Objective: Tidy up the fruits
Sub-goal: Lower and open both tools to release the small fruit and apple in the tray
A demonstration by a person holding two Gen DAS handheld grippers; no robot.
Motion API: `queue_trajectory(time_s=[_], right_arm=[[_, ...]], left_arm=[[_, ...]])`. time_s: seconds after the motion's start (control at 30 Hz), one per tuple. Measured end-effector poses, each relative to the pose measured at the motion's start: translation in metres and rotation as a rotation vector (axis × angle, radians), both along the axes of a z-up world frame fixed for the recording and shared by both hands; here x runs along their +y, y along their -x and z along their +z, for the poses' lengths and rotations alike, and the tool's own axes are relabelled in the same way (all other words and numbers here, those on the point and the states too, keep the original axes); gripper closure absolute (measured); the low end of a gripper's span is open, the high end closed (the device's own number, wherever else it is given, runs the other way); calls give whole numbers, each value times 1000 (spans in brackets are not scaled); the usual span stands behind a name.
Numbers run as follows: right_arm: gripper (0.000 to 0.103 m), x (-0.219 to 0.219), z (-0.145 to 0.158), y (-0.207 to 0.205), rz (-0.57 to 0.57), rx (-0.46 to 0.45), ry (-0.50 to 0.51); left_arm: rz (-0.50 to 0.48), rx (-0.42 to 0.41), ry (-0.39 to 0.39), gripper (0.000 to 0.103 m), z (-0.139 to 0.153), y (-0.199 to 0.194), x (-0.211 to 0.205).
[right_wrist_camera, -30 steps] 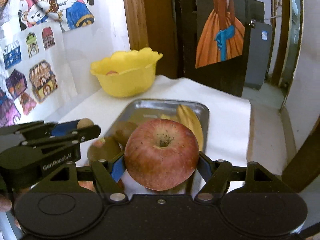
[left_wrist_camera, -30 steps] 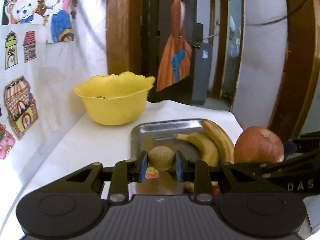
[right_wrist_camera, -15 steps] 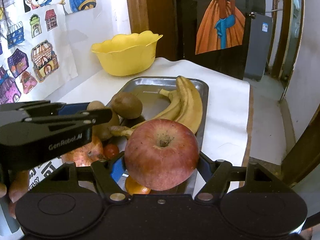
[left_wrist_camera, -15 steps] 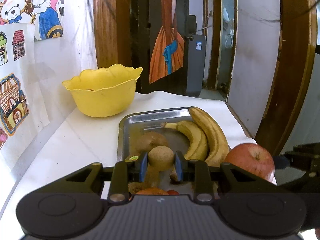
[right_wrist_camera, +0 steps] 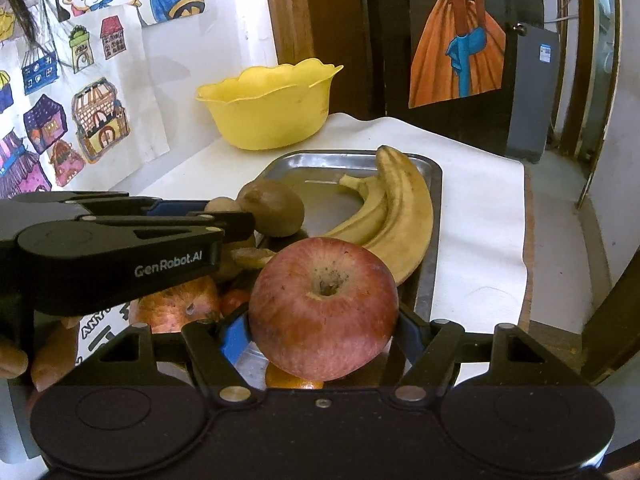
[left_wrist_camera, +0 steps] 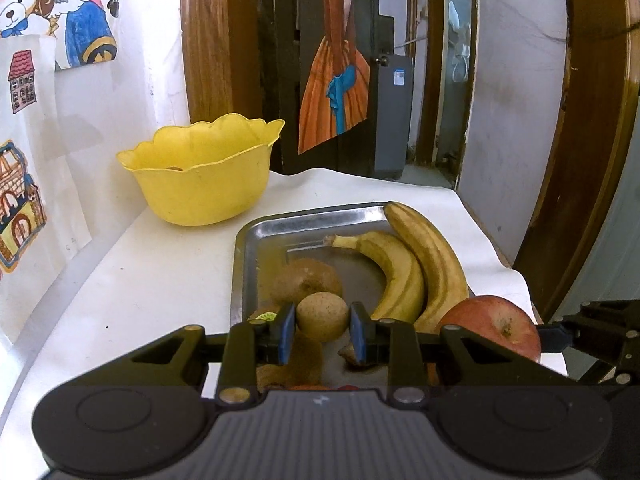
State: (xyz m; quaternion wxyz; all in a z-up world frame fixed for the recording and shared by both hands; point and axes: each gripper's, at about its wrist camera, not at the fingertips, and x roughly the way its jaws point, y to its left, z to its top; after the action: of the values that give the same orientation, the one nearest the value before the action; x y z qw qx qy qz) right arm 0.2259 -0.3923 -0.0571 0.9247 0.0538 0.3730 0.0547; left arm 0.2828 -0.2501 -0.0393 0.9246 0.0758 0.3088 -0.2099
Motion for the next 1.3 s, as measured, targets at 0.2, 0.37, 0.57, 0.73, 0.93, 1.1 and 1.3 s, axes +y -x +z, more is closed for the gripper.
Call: queue_trajectory(time_s=[0.2, 0.37, 0.57, 0.73, 0.93, 1.1, 1.3], right_arm=[[29, 0, -2, 2, -25, -5, -19], [29, -1, -4, 5, -41, -14, -34], [28, -4, -7, 4, -51, -11, -44], [27, -4, -10, 3, -57, -7, -44], [22, -5, -12, 3, -58, -12, -35], [20, -9, -14, 3, -74, -6, -26], [16, -8, -14, 4, -58, -17, -28]], left_arm=[[9, 16, -9, 71, -2, 1, -3], [16, 18, -11, 71, -3, 1, -5], [20, 19, -1, 61, -4, 2, -5], [20, 16, 5, 55, -4, 4, -6], [29, 14, 14, 45, -3, 4, -4], [33, 10, 15, 43, -2, 5, -5], [42, -2, 20, 33, 0, 9, -5]])
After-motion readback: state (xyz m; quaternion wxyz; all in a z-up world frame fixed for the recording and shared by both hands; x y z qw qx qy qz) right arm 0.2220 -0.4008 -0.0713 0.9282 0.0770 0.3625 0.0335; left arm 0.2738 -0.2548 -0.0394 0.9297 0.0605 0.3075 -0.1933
